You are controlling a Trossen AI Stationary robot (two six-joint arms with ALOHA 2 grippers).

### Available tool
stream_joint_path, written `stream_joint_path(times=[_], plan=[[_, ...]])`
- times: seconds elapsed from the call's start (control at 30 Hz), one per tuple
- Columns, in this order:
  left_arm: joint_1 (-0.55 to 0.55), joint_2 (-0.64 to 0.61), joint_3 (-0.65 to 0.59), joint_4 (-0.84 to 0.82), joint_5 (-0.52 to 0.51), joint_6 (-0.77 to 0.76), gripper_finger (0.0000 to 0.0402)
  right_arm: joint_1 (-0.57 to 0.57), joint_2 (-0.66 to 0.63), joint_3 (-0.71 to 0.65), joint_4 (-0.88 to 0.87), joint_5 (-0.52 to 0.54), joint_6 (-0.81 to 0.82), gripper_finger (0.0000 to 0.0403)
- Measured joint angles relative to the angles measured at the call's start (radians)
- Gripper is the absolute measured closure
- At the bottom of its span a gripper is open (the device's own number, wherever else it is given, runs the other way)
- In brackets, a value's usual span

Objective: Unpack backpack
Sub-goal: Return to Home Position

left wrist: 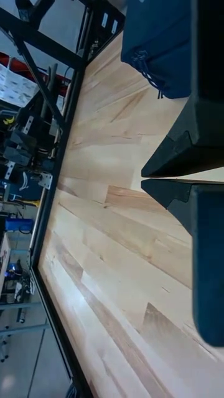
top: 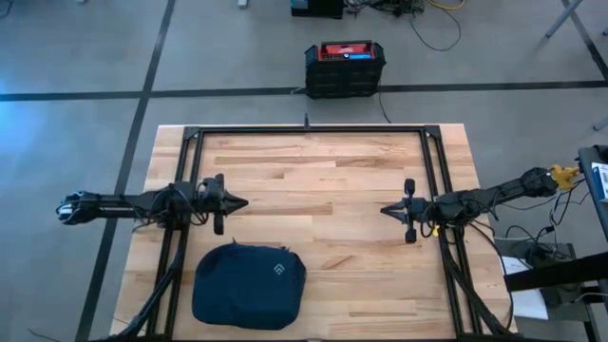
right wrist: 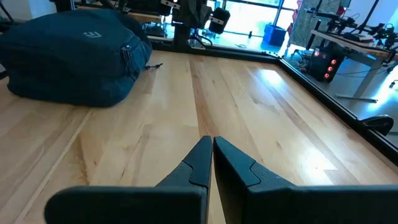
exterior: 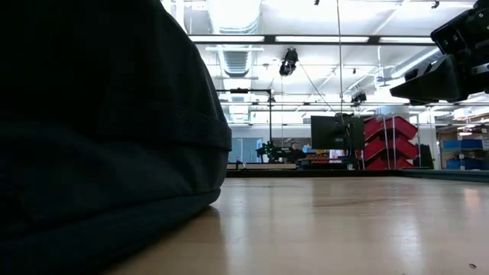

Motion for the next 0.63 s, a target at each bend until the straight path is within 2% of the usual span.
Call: stream_joint_path(times=[0.63], plan=[[0.0,0.03,0.001,0.0,0.0,0.0,0.0402,0.0,0.0,0.0,0.0,0.0,0.0,0.0401]])
